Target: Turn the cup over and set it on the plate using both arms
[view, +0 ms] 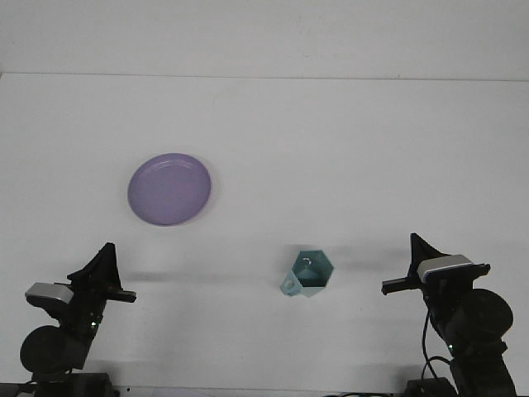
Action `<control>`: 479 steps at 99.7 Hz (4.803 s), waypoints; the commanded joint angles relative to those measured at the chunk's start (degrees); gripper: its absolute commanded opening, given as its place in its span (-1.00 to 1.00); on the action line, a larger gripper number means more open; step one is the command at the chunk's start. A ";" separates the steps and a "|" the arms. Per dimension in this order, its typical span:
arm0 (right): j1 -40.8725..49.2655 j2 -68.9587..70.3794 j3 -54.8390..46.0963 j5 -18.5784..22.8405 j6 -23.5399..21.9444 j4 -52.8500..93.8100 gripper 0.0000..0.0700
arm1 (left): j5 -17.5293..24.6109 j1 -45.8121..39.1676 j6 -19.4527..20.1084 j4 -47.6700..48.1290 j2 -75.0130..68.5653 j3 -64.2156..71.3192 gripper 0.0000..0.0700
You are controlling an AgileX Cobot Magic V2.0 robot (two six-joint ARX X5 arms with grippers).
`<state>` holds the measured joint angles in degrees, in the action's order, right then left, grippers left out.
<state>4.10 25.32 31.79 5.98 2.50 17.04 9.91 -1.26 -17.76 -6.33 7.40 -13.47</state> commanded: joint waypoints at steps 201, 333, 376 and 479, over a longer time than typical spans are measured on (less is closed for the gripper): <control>0.04 -0.22 -0.76 1.49 -2.71 -0.72 -1.00 | 10.03 48.22 15.69 52.24 106.60 -85.50 0.59; 0.07 -0.20 -0.76 1.49 -2.73 -0.35 -1.00 | 0.48 26.69 21.16 79.01 105.33 -109.70 -0.97; 0.07 -0.20 -0.76 1.49 -2.97 -0.37 -1.00 | -2.60 6.82 20.06 79.14 103.93 -109.57 -0.97; 0.07 -0.13 -0.76 1.49 -2.91 -0.33 -1.00 | -4.11 3.58 19.93 73.33 119.51 -109.55 -0.95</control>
<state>4.10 25.10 30.89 7.49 0.14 17.19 5.91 2.26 2.20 66.63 125.73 -121.71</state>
